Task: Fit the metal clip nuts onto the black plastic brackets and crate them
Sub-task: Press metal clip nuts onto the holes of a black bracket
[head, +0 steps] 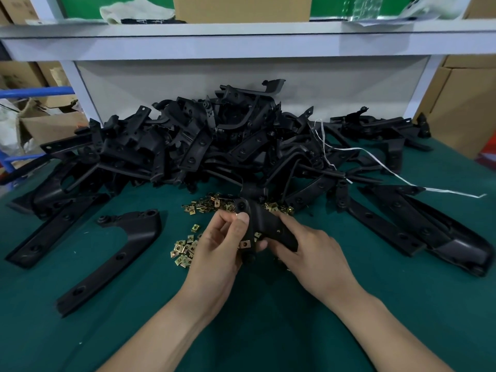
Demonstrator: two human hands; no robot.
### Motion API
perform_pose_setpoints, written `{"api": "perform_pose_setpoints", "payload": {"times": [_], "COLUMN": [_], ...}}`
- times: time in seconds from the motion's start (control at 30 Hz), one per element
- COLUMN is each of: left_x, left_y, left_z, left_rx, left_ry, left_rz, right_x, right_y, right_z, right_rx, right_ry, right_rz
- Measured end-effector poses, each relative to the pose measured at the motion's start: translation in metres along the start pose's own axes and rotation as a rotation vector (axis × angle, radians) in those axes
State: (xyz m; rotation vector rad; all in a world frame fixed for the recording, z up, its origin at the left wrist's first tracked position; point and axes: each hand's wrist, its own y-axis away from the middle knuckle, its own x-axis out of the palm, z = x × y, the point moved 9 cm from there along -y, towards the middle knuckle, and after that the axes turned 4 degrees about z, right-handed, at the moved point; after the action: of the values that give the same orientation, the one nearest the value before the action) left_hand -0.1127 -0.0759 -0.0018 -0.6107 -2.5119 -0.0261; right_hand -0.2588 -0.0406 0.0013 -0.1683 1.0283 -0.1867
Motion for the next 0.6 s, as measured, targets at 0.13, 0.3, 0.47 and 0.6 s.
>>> {"api": "perform_pose_setpoints", "payload": {"times": [0.13,0.3,0.47,0.6], "left_x": [0.001,0.001,-0.003,-0.011], "left_y": [0.003,0.003,0.002,-0.001], "left_z": [0.001,0.000,0.007,0.006], "left_rx": [0.001,-0.017,-0.094,-0.086], "left_ry": [-0.001,0.031,0.089,0.020], "left_rz": [-0.009,-0.027,-0.050,-0.102], "right_x": [-0.001,-0.001,0.001,0.003], "right_y": [0.000,0.000,0.000,0.001], "right_z": [-0.002,0.000,0.000,0.001], "right_rx": [-0.002,0.001,0.000,0.001], "right_ry": [-0.027,0.019,0.001,0.048], "right_rz": [0.002,-0.009,-0.002,0.022]}}
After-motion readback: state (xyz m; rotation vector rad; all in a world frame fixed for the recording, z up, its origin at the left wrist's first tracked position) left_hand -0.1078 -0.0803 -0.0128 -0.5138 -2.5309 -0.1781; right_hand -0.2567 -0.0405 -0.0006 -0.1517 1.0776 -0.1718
